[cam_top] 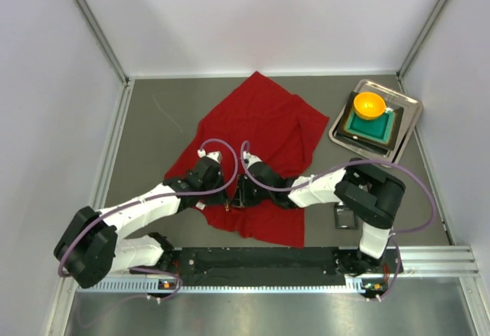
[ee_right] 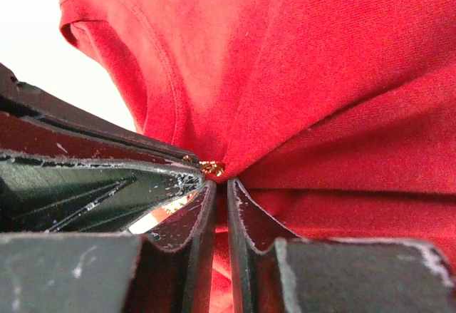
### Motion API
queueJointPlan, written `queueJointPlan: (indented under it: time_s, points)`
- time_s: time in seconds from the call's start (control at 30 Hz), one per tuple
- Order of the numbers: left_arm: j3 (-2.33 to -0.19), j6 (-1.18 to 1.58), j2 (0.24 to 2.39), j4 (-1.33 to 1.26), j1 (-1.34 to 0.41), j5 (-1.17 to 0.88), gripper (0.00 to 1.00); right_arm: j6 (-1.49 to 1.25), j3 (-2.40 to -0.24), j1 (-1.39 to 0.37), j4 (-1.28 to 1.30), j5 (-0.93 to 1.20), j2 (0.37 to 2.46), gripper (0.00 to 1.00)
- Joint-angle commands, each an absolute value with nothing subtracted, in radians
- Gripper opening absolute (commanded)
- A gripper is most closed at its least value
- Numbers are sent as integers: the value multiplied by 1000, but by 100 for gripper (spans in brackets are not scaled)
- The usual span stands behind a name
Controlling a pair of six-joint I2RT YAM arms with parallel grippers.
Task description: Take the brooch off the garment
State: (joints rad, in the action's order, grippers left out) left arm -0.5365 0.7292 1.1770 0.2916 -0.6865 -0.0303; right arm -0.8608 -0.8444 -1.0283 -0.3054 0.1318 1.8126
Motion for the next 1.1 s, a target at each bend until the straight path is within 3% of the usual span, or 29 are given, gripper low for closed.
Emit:
queueJointPlan:
  time_s: [0.0,0.77,1.07]
  points:
    - [-604,701,1163,413,-707,-212,0,-831,-850,-1035,-446,3,1714,14]
    - [-521,710,1006,301,-675,-68,0,-877,-785,-1035,-262,-100,1618,28]
    - [-523,715,983,318,-673,-11,0,-877,-782,-1037,-331,-14,1635,34]
